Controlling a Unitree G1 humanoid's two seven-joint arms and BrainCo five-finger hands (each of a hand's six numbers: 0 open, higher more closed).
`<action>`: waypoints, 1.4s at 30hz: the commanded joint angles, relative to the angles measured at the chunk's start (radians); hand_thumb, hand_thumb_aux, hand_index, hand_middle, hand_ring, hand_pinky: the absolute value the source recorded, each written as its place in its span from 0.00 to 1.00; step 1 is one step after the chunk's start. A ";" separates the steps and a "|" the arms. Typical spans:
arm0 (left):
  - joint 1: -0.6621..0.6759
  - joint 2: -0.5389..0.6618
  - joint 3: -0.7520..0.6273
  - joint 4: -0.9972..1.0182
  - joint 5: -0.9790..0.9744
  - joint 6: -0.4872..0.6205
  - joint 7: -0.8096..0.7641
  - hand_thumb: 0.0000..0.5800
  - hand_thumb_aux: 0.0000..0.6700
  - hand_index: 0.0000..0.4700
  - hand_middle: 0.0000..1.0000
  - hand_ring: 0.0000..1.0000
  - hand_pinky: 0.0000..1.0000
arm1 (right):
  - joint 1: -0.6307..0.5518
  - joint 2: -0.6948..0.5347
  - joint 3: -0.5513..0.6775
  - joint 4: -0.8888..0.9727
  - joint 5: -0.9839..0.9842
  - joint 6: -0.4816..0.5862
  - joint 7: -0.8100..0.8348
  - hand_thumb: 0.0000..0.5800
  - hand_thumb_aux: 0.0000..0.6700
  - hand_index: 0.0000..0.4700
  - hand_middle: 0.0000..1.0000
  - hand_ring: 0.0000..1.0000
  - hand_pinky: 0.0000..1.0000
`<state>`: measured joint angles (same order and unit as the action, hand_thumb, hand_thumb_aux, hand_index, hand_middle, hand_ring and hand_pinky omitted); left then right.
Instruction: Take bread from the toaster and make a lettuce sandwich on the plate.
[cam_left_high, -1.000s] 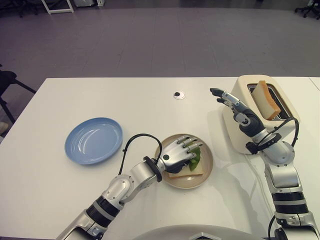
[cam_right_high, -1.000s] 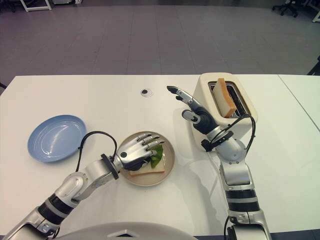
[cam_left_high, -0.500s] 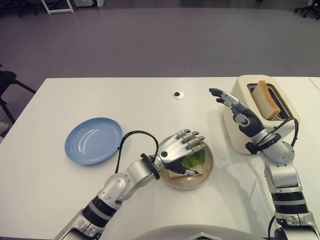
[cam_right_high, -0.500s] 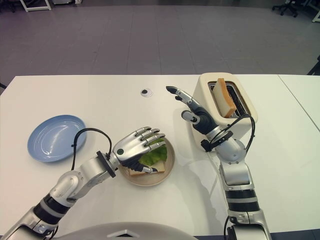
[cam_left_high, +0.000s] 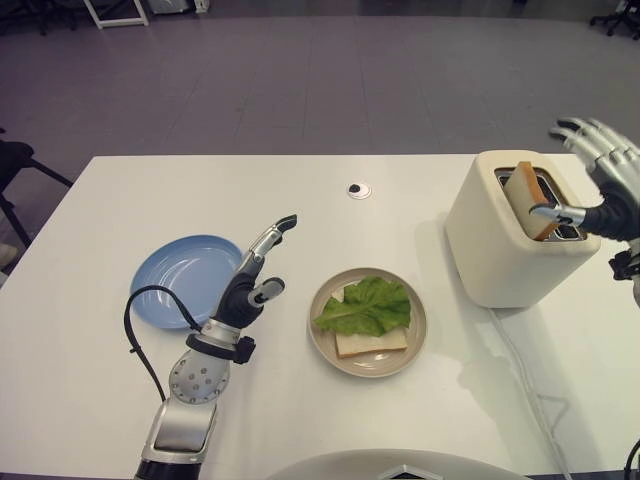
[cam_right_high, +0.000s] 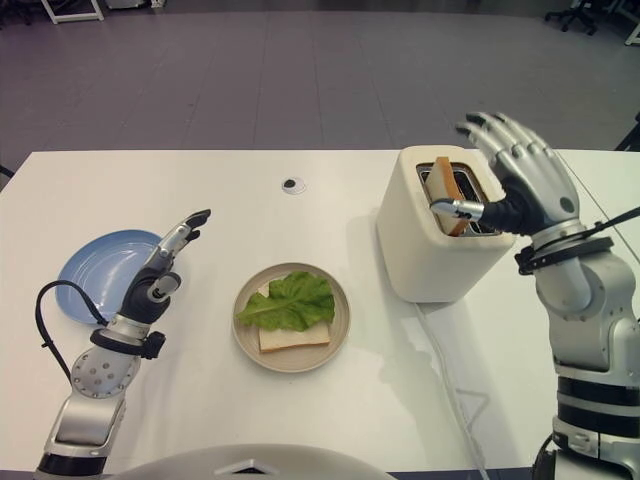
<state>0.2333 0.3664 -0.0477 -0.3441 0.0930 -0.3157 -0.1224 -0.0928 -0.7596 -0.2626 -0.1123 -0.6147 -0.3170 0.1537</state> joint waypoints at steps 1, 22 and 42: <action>-0.001 -0.009 0.011 0.025 -0.009 -0.009 -0.023 0.00 0.00 0.00 0.00 0.00 0.00 | 0.017 -0.027 0.032 0.049 -0.042 0.019 -0.010 0.00 0.00 0.00 0.00 0.00 0.00; 0.008 -0.023 0.021 0.020 0.059 -0.034 -0.034 0.00 0.00 0.00 0.00 0.00 0.00 | 0.022 -0.026 0.126 0.121 0.018 0.081 -0.023 1.00 1.00 1.00 0.00 0.00 0.00; 0.011 -0.039 0.027 0.039 0.090 -0.054 -0.025 0.00 0.00 0.00 0.00 0.00 0.00 | -0.240 0.133 -0.032 -0.123 0.807 0.346 0.215 1.00 1.00 1.00 0.00 0.00 0.00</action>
<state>0.2402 0.3293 -0.0279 -0.3144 0.1763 -0.3712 -0.1442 -0.3344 -0.6335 -0.3250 -0.1803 0.1264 -0.0075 0.3117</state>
